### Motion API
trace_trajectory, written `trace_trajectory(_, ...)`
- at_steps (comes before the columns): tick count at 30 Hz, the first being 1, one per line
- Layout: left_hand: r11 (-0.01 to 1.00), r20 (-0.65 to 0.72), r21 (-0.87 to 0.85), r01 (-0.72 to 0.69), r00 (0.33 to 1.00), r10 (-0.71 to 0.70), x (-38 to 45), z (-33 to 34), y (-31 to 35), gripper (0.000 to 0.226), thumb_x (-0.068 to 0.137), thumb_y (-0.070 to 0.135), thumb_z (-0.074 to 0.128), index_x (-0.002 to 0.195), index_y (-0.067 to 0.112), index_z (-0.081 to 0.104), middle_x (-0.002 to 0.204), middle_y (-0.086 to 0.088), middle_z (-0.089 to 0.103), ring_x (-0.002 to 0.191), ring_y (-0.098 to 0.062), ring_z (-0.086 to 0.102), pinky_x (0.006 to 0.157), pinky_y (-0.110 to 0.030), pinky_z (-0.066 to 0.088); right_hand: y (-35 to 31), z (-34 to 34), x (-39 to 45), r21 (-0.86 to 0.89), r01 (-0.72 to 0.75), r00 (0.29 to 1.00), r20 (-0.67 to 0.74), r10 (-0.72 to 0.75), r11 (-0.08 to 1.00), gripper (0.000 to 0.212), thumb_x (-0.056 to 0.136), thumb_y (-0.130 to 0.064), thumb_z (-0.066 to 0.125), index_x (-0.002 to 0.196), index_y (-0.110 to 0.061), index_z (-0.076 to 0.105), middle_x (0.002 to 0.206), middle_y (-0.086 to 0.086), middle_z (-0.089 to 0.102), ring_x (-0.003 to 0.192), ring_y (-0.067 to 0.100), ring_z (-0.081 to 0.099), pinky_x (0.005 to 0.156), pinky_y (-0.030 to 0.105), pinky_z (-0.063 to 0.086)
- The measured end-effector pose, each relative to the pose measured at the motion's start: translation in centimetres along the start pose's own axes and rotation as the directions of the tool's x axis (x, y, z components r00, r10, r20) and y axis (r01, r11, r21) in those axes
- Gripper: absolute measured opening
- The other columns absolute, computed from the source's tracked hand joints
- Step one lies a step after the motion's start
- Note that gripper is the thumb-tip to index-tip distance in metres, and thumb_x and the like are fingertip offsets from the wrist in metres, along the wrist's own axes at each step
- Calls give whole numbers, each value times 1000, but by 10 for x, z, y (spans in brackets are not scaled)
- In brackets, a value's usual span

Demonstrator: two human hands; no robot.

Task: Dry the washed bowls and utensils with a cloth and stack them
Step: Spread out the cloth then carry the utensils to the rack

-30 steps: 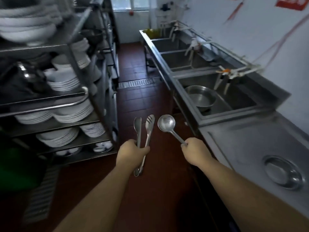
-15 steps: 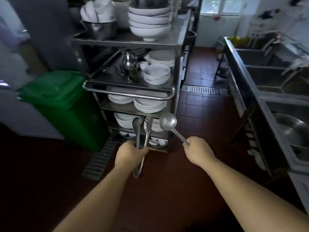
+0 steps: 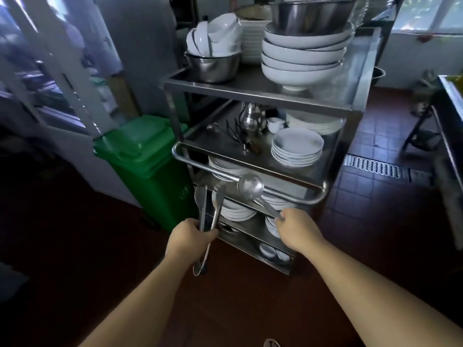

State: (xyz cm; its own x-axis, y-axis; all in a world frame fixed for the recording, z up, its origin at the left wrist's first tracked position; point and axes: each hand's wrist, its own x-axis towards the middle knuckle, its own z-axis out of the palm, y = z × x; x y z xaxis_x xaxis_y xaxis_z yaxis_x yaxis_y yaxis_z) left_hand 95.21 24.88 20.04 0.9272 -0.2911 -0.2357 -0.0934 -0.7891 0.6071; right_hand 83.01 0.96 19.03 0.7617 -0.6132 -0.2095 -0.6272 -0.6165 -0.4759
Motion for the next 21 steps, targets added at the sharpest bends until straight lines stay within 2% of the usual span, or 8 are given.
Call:
trace_trajectory(4,999,-41,10,42,998,-41,48,-4,24,24,80,49,79,82,29,66,70,2,72,63,-16,70,52,-28,52,-8,-19,76,2,68,998,-19,-68,998,31,104,-28,51,75,-19,50,84,7,62,84,33,62,71,32,41)
trace_trajectory(8,997,-47,38,62,997,-61,92,-8,42,26,81,50,80,84,27,68,69,4,71,59,-11,68,47,-24,44,-17,-26,125,7,66,998,-6,-66,998,26,105,-30,50,95,-11,65,94,9,68,91,35,65,72,33,41)
trace_trajectory(12,995,-33,89,34,999,-31,150,-18,56,25,80,49,79,89,29,69,77,4,72,67,-13,69,54,-27,49,-22,-26,169,18,57,998,15,-57,998,32,104,-28,52,75,-16,51,80,5,60,80,33,60,67,34,38)
trace_trajectory(15,991,-9,137,-6,1000,7,199,-22,68,26,79,52,78,88,29,69,77,5,71,66,-13,69,54,-27,49,-26,-25,197,24,20,1000,-13,-20,999,32,103,-26,53,73,-15,52,74,3,58,74,31,57,65,33,39)
trace_trajectory(18,975,67,202,-94,994,82,251,-26,78,26,84,53,76,84,29,67,73,5,68,65,-11,65,52,-26,44,-34,-20,230,24,-38,998,-48,39,999,35,103,-30,56,71,-15,53,68,-1,53,72,30,55,64,31,38)
trace_trajectory(21,958,130,233,-167,982,139,306,-33,83,31,81,56,76,87,27,68,74,6,70,66,-12,67,52,-27,46,-48,-14,261,24,-89,993,-73,91,996,37,103,-32,58,70,-15,54,66,1,53,71,30,56,64,32,36)
